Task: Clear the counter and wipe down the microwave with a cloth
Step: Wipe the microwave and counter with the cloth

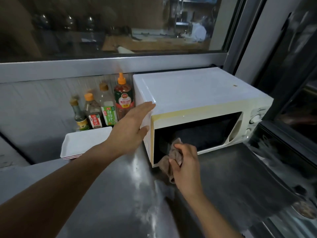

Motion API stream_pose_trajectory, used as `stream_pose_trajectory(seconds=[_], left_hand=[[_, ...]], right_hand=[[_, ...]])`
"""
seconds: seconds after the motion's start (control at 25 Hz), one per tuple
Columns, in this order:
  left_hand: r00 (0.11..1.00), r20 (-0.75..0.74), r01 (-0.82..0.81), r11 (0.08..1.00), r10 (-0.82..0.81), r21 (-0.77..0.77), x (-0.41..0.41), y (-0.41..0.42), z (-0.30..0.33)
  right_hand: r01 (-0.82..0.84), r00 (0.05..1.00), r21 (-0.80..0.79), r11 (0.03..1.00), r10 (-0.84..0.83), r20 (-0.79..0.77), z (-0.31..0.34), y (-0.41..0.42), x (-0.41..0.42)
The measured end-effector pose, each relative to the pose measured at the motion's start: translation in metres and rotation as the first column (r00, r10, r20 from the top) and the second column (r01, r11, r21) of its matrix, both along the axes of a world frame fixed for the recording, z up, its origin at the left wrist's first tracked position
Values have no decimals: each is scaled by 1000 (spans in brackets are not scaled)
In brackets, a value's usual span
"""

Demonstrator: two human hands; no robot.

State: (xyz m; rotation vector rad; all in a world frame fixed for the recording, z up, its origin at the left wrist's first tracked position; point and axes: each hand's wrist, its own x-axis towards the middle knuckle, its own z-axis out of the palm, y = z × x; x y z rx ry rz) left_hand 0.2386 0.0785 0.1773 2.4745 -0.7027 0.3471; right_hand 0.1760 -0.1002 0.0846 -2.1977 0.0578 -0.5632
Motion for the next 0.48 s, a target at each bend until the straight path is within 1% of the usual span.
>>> stream_pose_trajectory(seconds=[0.12,0.2,0.4,0.48], left_hand=[[999,-10,-53,998,53,31,-4,23,15],[995,-72,-62,996,66,57,-8,40,18],[988,-154,25,993,-7,111,-13,87,16],[984,-170,75,987,-50,141,-6,106,17]], right_hand=[[-26,999,-23,999,27,44,34,7,-4],[-41,997,-49,998,44,62,50,13,-5],[-8,991,-104,995,21,130,81,55,-6],[7,990,-82,997,5,141,89,75,-3]])
